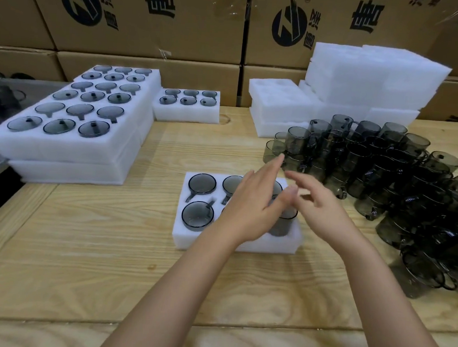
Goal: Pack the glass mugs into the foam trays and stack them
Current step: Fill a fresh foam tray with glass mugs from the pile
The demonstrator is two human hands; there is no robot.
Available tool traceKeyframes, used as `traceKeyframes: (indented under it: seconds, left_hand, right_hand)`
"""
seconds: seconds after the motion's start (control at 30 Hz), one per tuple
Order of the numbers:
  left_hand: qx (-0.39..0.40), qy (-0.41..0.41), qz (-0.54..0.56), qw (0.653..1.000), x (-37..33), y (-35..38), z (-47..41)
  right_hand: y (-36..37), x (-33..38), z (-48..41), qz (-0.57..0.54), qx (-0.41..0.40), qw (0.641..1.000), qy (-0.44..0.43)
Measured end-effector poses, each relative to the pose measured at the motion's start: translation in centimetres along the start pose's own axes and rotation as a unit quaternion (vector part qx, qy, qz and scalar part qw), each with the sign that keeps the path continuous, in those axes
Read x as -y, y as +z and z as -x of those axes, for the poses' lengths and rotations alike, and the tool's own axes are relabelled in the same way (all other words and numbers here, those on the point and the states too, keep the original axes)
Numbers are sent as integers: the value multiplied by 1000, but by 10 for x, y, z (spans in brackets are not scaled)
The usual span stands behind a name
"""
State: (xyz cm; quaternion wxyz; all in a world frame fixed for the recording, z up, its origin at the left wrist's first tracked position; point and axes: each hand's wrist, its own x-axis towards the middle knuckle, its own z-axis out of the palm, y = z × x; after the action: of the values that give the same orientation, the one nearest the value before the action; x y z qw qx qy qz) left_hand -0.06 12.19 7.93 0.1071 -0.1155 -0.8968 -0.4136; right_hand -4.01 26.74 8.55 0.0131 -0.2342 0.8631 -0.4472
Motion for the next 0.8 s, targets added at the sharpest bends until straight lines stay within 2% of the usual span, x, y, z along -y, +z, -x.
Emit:
traceKeyframes:
  seconds: [0.07, 0.17, 0.2, 0.27, 0.3, 0.37, 0.5, 0.6, 0.7, 0.73, 0.8]
  left_hand:
    - [-6, 9, -24, 1000, -7, 5, -12]
    - [43, 32, -67, 996, -8, 14, -22]
    - [62, 29, -80, 994, -5, 17, -22]
    - [93, 14, -116, 989, 5, 22, -18]
    - [101, 9, -146, 984, 10, 26, -15]
    - [104, -4, -193, 976, 18, 32, -9]
    - [116, -45, -208, 970, 23, 32, -11]
    - [117, -49, -215, 968, 23, 31, -12]
    - [103, -47, -234, 966, 22, 32, -10]
    - [93, -44, -239, 966, 21, 34, -10]
    - [76, -38, -235, 968, 18, 38, -7]
  right_hand:
    - [5, 4, -7, 31, -27, 999, 7]
    - [24, 1, -15, 150, 37, 988, 10]
    - [31, -3, -16, 229, 70, 971, 19]
    - [40, -14, -18, 413, 118, 903, 21]
    - [43, -18, -18, 440, 131, 888, 39]
    - [47, -22, -15, 440, 143, 884, 63]
    - [48, -20, -15, 467, 164, 866, 67]
    - [48, -19, -17, 466, 168, 865, 77]
    - [49, -24, -17, 433, 141, 889, 45]
    - [49, -25, -16, 404, 115, 908, 3]
    - [51, -28, -13, 217, 32, 973, -65]
